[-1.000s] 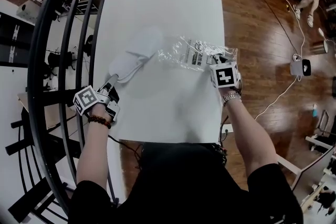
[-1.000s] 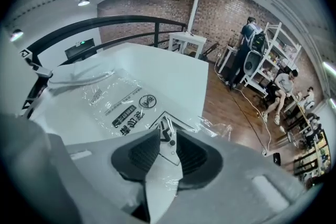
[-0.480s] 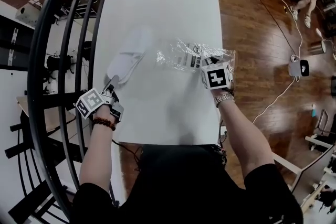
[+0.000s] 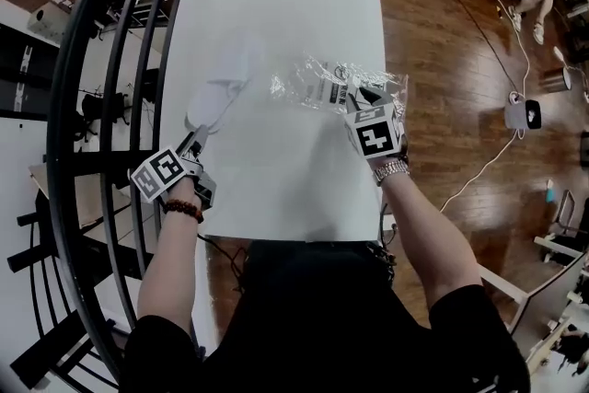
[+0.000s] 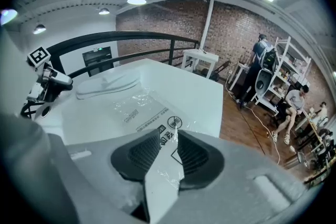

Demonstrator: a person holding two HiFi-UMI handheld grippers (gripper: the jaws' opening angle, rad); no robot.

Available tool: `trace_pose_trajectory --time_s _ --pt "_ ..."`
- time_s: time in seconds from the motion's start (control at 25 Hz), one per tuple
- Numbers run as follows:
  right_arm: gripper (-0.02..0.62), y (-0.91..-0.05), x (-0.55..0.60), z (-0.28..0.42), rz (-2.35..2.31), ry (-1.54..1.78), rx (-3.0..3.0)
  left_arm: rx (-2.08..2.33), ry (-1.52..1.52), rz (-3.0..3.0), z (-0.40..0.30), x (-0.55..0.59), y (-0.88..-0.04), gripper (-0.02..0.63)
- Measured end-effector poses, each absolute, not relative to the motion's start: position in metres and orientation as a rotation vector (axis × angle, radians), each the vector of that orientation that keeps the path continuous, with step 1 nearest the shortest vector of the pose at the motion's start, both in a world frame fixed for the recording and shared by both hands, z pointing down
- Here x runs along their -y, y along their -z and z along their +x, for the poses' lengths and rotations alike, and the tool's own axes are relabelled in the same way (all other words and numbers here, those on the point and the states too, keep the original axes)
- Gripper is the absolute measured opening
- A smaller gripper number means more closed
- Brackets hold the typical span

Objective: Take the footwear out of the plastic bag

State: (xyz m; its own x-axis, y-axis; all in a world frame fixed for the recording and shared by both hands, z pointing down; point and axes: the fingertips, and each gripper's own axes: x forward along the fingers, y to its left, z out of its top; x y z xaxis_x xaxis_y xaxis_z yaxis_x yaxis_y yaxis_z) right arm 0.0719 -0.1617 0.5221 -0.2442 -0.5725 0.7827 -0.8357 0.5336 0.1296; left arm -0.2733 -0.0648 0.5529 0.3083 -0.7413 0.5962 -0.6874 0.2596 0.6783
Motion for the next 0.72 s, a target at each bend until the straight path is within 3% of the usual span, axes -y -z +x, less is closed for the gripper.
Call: trace_pose_trajectory --time_s 0.24,0.56,0.72 --pt "0.087 -0.499 0.134 0.066 1.091 -0.314 2.076 1.439 0.055 1.545 -0.229 0.046 -0.53 0.19" --pt "-0.008 -0.461 0.086 0.076 1.017 -0.175 2.244 1.455 -0.023 1.752 -0.13 0.015 -0.488 0.113" --pt "-0.008 -0.442 0.059 0.078 0.971 -0.112 2.314 1.513 -0.08 1.88 -0.093 -0.001 -0.456 0.058"
